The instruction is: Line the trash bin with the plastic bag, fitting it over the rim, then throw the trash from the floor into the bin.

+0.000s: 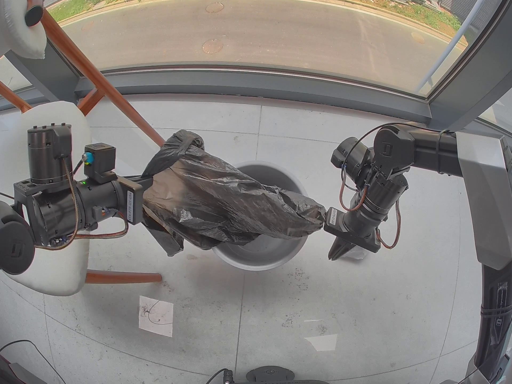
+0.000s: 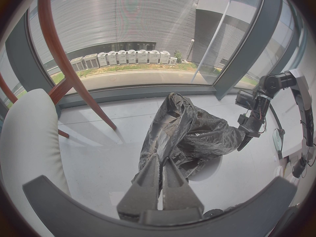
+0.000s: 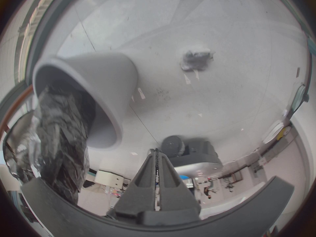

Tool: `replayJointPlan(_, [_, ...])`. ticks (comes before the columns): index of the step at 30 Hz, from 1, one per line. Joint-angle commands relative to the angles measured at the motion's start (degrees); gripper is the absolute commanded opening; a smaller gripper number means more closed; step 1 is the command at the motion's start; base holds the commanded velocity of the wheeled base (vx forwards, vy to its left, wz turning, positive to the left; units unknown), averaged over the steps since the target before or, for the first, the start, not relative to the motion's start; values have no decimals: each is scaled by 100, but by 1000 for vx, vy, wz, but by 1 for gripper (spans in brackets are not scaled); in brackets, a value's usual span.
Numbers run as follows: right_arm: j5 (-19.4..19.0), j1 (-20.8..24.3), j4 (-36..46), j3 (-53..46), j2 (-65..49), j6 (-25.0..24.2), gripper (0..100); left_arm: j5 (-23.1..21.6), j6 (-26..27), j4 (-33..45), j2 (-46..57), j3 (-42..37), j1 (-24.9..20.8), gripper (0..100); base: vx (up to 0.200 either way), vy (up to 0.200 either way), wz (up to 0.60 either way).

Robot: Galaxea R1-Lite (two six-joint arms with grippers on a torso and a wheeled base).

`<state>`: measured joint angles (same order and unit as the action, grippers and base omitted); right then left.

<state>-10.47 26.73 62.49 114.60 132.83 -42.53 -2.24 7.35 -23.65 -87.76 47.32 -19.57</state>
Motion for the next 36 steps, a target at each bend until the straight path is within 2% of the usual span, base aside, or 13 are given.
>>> replayJointPlan(1, [54, -406, 976, -1, 147, 1977, 0, 303, 38, 106, -206, 22, -803, 0, 0, 200, 0])
replayJointPlan(3, [1, -564, 1424, -1, 112, 2408, 0, 312, 161, 291, -206, 22, -961, 0, 0, 200, 0])
replayJointPlan(6, [-658, -687, 2751, -1, -126, 2592, 0, 312, 469, 554, -206, 22, -1014, 0, 0, 200, 0])
replayJointPlan(8, [-1027, -863, 2751, -1, -345, 2662, 0, 312, 566, 686, -198, 58, -1023, 0, 0, 200, 0])
replayJointPlan(15, [-1001, -1627, 2751, -1, -2200, 3629, 0, 303, 583, 1073, -215, 374, -1049, 0, 0, 200, 0])
replayJointPlan(18, [-957, -1654, 598, -2381, -3360, 3656, 0, 312, 566, 1073, -382, 480, -1199, 0, 0, 200, 0])
replayJointPlan(19, [-983, -1724, -1204, -3568, -3580, 3700, 0, 312, 531, 1064, -435, 515, -1216, 0, 0, 200, 0])
replayJointPlan(21, [-1027, -1812, -2347, -4209, -3615, 3717, 0, 312, 531, 1047, -470, 550, -1216, 0, 0, 200, 0])
replayJointPlan(22, [-1071, -1953, -4500, -5167, -3597, 3620, 0, 321, 522, 1047, -549, 664, -1225, 0, 0, 200, 0])
replayJointPlan(25, [-1256, -2005, -7743, -6187, -3492, 3040, 0, 444, 513, 1038, -663, 954, -1313, 0, 0, 0, 0])
replayJointPlan(27, [-1256, -1961, -8314, -6363, -3545, 2469, 0, 550, 495, 1038, -681, 1130, -1533, 0, 0, 0, 0])
replayJointPlan(30, [-1247, -1847, -8130, -6424, -4019, 1924, 0, 629, 469, 1047, -839, 1332, -1717, 0, 0, 0, 0])
replayJointPlan(36, [-1220, -1592, -7831, -6829, -4511, 1828, 0, 620, 153, 1055, -1068, 1622, -1779, 0, 0, -100, 0])
